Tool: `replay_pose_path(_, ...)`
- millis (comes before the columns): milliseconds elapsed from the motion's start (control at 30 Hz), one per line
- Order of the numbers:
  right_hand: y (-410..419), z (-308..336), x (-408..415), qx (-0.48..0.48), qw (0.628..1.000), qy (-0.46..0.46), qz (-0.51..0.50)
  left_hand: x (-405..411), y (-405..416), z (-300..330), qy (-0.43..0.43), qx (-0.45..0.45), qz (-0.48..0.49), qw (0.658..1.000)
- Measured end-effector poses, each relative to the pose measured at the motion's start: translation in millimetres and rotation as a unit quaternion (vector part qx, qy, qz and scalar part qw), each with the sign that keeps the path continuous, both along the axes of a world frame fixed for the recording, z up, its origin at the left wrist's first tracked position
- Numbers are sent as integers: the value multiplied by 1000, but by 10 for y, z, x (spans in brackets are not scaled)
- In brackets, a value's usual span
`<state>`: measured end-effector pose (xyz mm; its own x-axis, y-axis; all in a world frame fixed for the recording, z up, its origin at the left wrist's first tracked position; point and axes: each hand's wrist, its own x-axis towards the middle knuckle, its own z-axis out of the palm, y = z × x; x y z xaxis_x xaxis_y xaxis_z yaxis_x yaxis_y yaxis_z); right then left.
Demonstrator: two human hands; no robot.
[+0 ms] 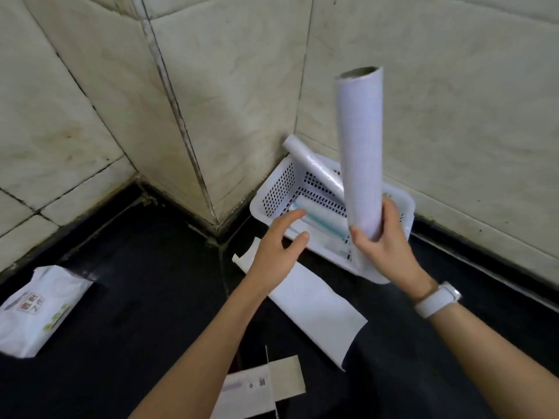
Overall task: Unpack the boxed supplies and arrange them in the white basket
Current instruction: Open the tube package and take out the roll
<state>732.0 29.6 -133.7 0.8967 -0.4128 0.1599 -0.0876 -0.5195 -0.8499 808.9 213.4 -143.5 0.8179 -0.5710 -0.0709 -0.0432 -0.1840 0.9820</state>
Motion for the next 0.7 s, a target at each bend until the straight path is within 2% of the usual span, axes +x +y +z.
replay_pose_path(67, -243, -15, 216, -64, 997, 17, -29, 157, -134, -152, -134, 134, -8, 982)
replay_pose_path(100, -341, -49, 317, -106, 992, 55, -31, 231, -187, -239, -172, 209, -18, 963)
replay_pose_path(167, -469, -178, 464, -162, 977, 140, -10, 327, -226, -395, -189, 324, -32, 926)
replay_pose_path(233, -525, -333, 574, -199, 961, 193, 19, 361, -223, -560, -206, 374, -40, 904)
replay_pose_path(333, -508, -531, 739, -231, 942, 238, 52, 350, -181, -723, -252, 388, -35, 886)
replay_pose_path(433, -445, -639, 848, -242, 940, 243, -5, 364, -160, -771, -257, 377, -34, 889)
replay_pose_path(500, -406, -692, 866, -303, 919, 246, -57, 371, -158, -776, -251, 374, -38, 892)
replay_pose_path(567, -377, -740, 849, -373, 891, 252, -67, 371, -151, -774, -245, 375, -43, 893)
replay_pose_path(700, -333, -721, 700, -324, 902, 285, -35, 389, -152, -759, -224, 395, -67, 888)
